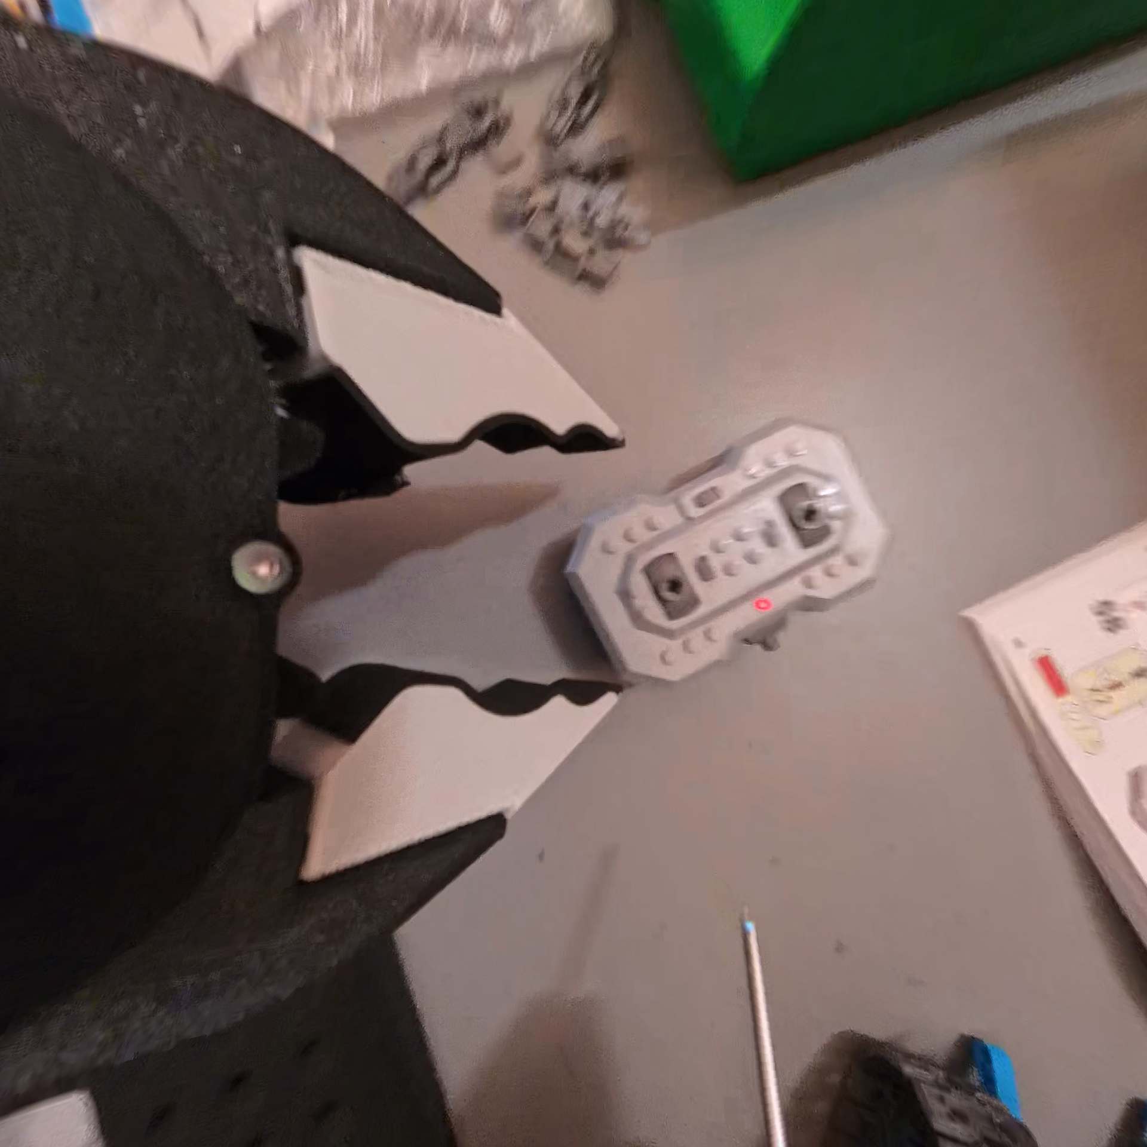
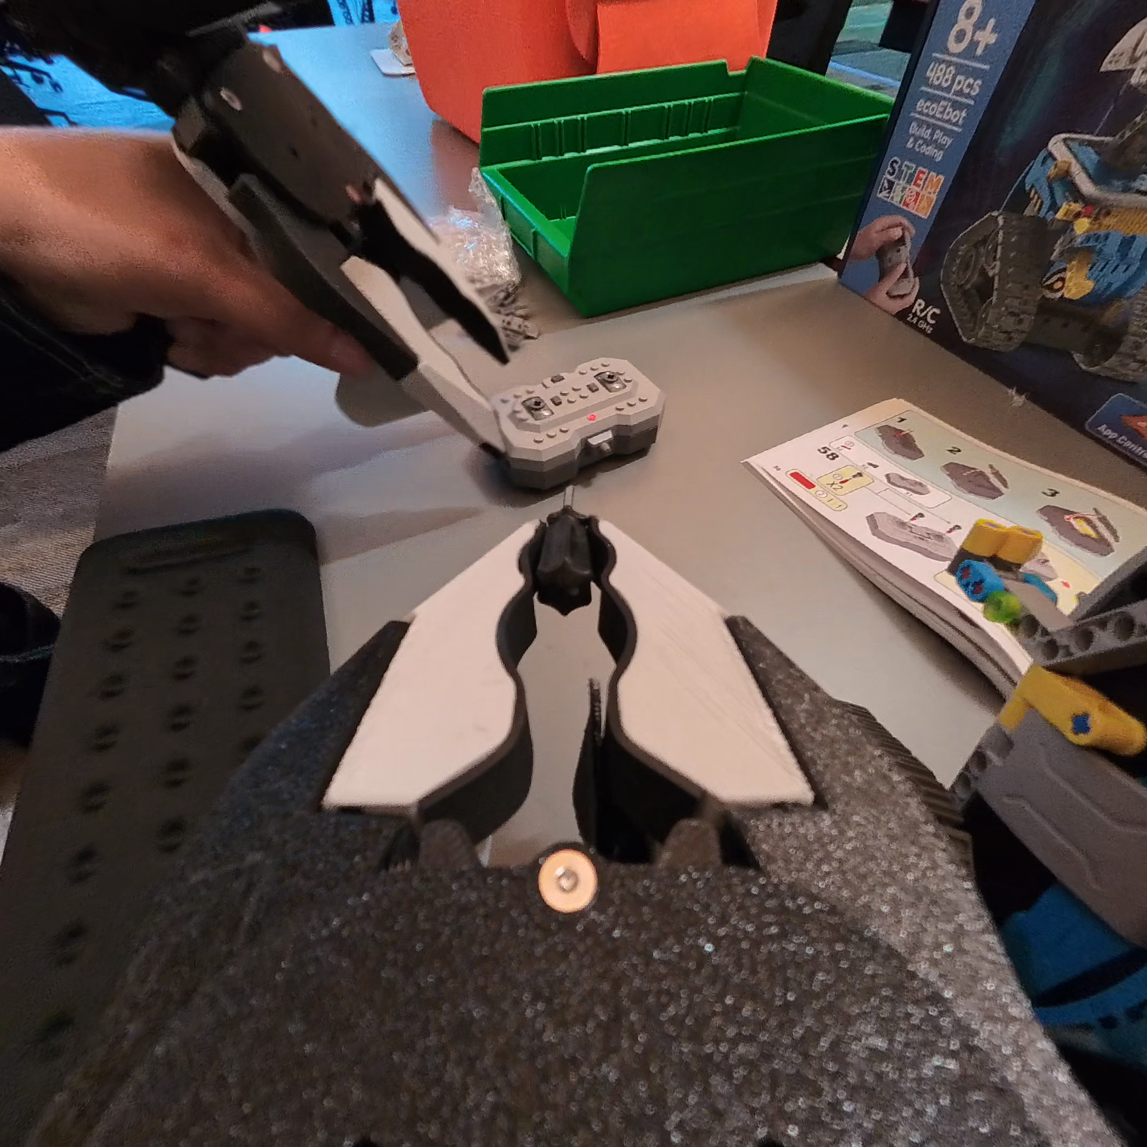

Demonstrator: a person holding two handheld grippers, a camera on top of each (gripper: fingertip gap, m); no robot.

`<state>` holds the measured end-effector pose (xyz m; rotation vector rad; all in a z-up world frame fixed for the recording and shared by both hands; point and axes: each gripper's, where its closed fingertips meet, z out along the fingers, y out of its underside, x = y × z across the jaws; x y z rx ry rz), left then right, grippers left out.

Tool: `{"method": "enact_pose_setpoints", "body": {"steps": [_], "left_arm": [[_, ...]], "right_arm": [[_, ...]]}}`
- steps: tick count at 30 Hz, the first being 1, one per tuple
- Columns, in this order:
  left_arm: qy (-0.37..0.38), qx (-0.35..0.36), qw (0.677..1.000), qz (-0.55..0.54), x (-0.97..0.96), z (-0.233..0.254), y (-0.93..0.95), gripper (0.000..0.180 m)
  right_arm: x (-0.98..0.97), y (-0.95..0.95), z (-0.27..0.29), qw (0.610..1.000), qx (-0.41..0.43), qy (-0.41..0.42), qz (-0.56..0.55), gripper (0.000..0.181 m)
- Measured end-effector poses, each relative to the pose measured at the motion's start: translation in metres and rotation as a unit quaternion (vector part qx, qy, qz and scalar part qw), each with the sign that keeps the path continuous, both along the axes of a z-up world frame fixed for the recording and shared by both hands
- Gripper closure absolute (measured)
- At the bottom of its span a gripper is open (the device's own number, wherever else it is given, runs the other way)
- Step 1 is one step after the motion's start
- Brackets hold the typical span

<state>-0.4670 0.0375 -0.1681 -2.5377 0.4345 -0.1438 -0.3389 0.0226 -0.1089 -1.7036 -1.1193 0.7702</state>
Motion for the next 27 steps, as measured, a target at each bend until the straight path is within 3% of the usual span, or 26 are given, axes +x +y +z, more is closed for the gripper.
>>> {"method": "enact_pose_setpoints", "body": {"steps": [4, 7, 12, 16, 27], "left_arm": [[-0.139, -0.016, 0.99, -0.001, 0.034, -0.009, -0.013, 0.099], [-0.177, 0.0, 0.983, -0.053, 0.068, 0.002, -0.023, 0.113], [-0.143, 0.032, 0.989, -0.035, 0.047, -0.002, -0.013, 0.108], [-0.175, 0.044, 0.98, -0.08, 0.078, -0.001, -0.002, 0.105], [-0.112, 0.102, 0.985, -0.082, 0.044, 0.0, -0.014, 0.118]], "right_arm": [[0.002, 0.004, -0.002, 1.0, -0.01, 0.003, -0.003, 0.169], [0.006, 0.008, -0.004, 1.0, -0.016, 0.001, -0.01, 0.169], [0.006, 0.01, -0.007, 1.0, -0.011, -0.007, -0.017, 0.169], [0.001, 0.007, -0.011, 0.999, 0.027, -0.043, -0.015, 0.169], [-0.012, 0.0, -0.019, 0.998, 0.029, -0.048, 0.005, 0.169]]}}
